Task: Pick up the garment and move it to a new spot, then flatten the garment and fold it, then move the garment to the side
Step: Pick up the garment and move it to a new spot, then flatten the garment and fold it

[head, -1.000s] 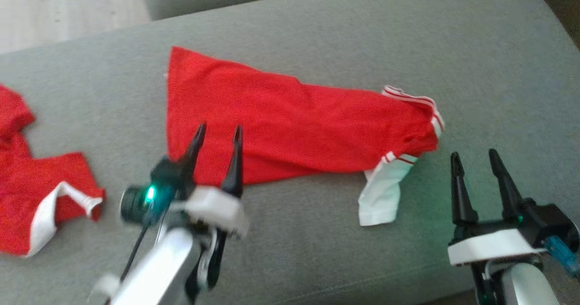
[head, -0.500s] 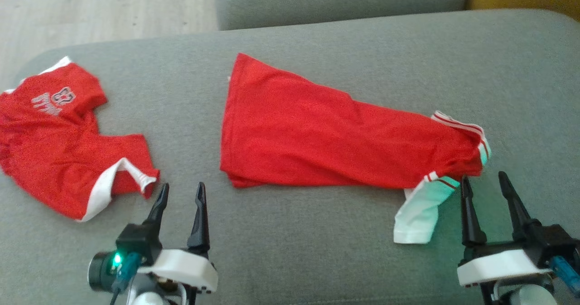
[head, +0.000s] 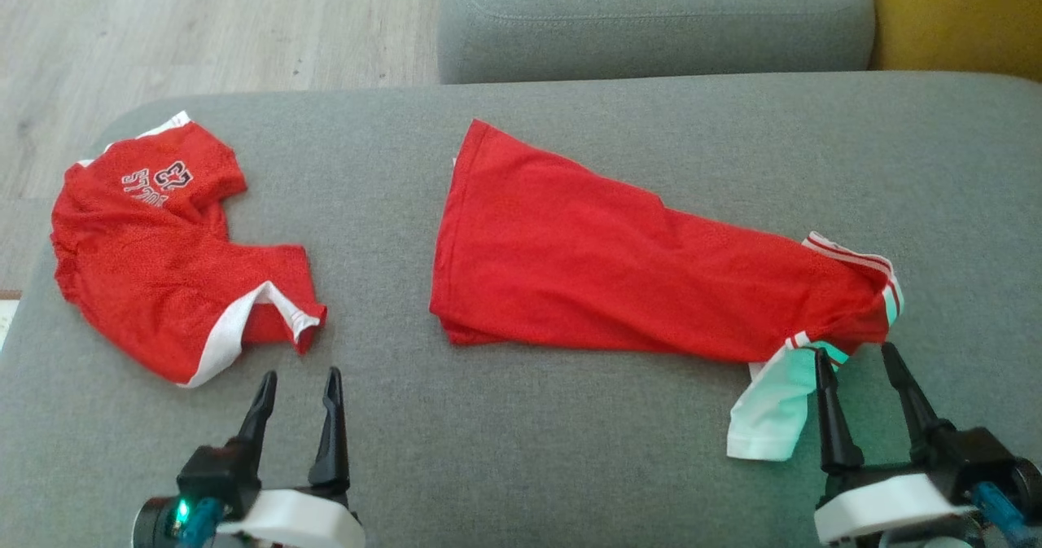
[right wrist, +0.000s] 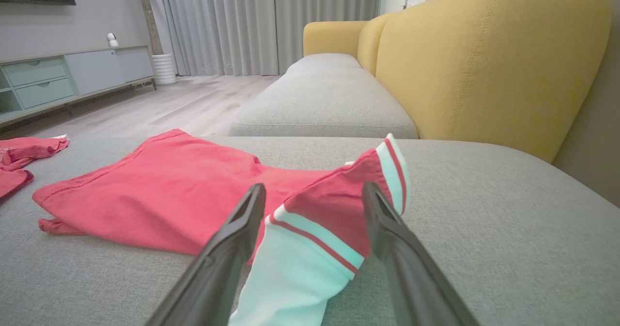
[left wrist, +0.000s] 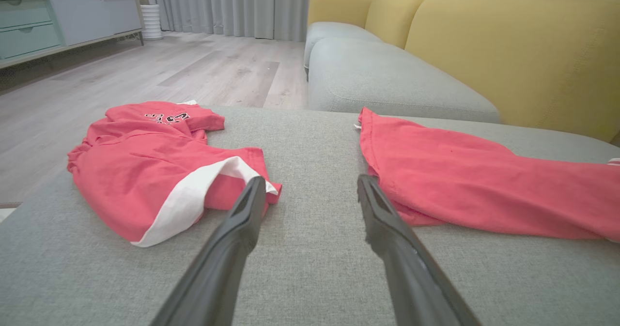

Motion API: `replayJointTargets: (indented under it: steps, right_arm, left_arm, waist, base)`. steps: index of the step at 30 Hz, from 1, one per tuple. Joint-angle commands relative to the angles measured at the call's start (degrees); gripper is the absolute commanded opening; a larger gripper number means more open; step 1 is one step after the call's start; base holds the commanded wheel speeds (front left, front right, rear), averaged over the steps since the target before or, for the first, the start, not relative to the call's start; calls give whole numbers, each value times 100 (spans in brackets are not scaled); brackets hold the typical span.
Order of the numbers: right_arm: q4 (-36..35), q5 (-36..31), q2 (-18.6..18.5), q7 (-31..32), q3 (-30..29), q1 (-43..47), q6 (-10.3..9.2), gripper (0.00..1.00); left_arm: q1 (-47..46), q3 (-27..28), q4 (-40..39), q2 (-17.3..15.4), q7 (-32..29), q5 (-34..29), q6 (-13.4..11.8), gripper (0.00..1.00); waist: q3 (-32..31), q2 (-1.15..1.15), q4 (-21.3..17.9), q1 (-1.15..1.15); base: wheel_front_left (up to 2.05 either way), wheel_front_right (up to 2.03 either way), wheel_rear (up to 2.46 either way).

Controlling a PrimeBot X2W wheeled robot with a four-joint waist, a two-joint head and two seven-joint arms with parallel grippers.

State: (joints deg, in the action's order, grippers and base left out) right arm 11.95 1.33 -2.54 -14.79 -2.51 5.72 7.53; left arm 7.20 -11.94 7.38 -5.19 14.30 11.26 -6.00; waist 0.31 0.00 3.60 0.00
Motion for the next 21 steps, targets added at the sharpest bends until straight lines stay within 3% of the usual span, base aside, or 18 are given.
replayJointTargets:
  steps: [1,15,21]
  right_arm:
    - [-161,-25,-34,-21,144,-95,-4,100]
    - [-48,43,-33,-21,236,-127,-4,100]
    - [-69,52,-33,-21,313,-235,-4,100]
  left_arm:
    - [-194,227,-181,16,70,-46,14,100]
    - [-175,595,-54,204,70,-315,338,100]
    - [-488,307,195,225,70,-303,562,100]
  waist:
    - [-1,0,1,0]
    - [-3,0,-66,0]
    - [151,0,-214,0]
  base:
    - [0,0,0]
    - [0,0,0]
    - [0,0,0]
